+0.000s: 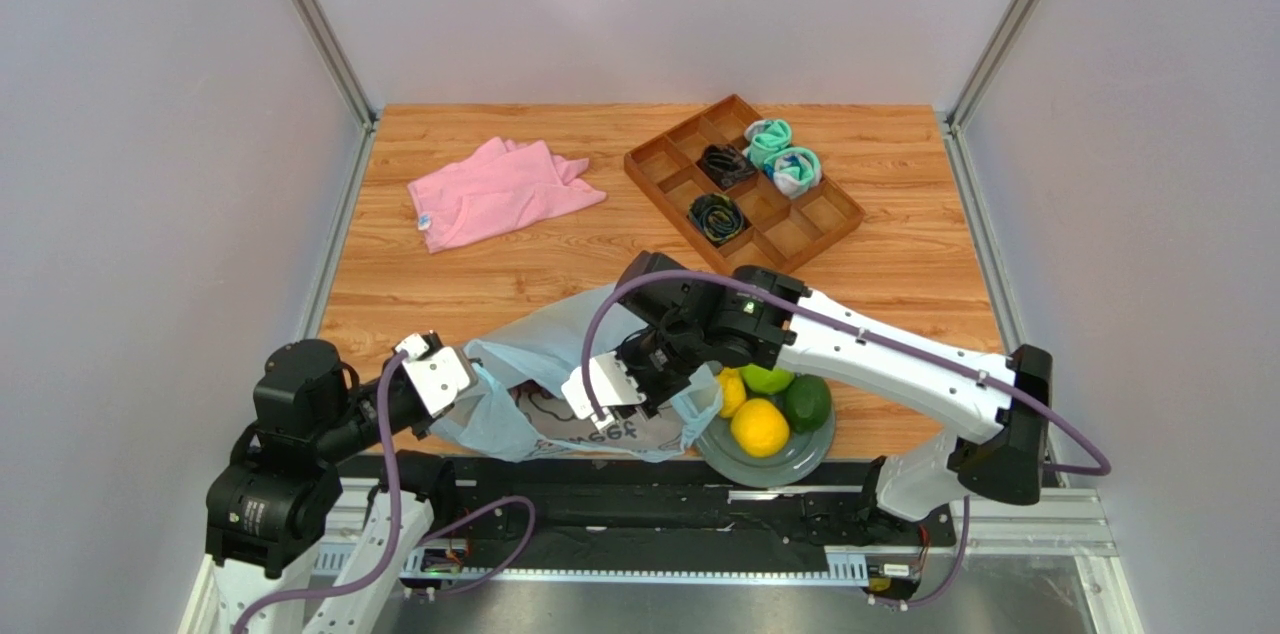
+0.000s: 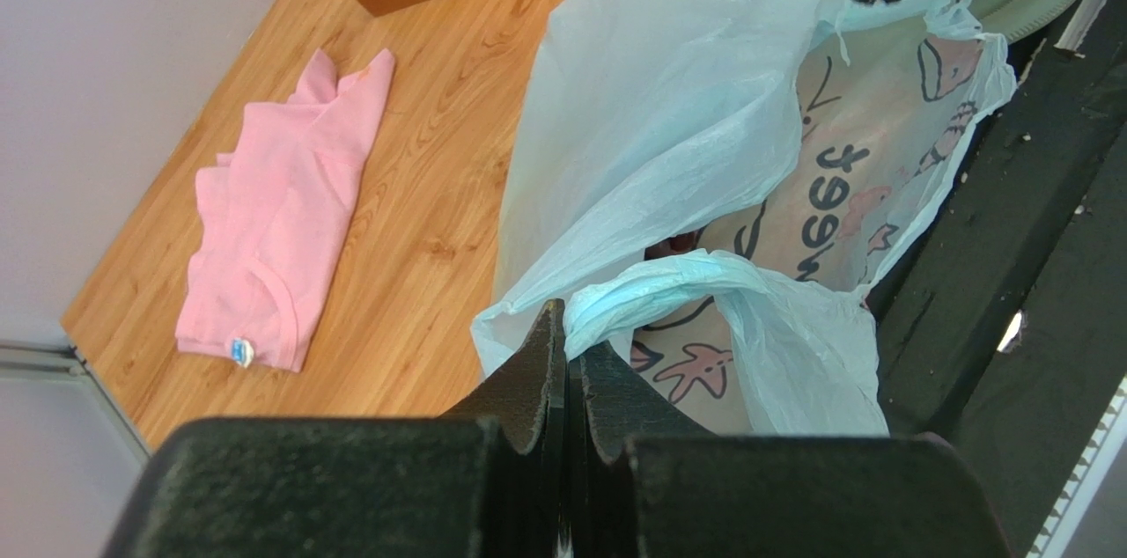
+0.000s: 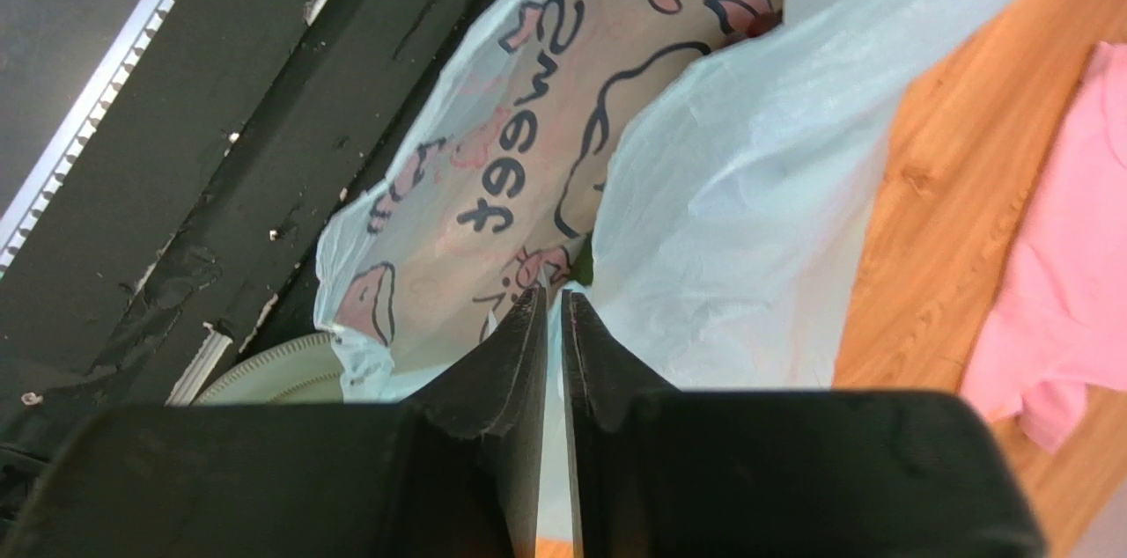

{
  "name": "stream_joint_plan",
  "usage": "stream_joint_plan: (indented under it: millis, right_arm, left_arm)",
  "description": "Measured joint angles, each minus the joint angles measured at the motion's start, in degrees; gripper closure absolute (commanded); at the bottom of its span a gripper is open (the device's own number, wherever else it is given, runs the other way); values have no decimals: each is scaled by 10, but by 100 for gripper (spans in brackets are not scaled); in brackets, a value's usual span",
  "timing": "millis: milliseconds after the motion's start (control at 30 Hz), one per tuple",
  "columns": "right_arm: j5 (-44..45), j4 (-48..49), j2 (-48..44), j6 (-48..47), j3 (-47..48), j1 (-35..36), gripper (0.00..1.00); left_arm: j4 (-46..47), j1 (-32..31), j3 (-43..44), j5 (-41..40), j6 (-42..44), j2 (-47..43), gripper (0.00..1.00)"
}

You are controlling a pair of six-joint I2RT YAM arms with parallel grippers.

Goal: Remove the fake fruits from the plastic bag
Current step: Take out the fake fruit from the plastic bag.

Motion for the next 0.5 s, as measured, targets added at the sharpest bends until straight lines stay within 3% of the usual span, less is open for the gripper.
stream_joint_plan:
  millis: [300, 500]
  right_arm:
    - [-6, 27, 129, -28, 1, 24, 90]
    - [76, 74, 189, -51, 0, 33, 89]
  left_arm:
    - [4, 0, 13, -2, -11, 1, 100]
    - [3, 3, 33, -3, -12, 1, 100]
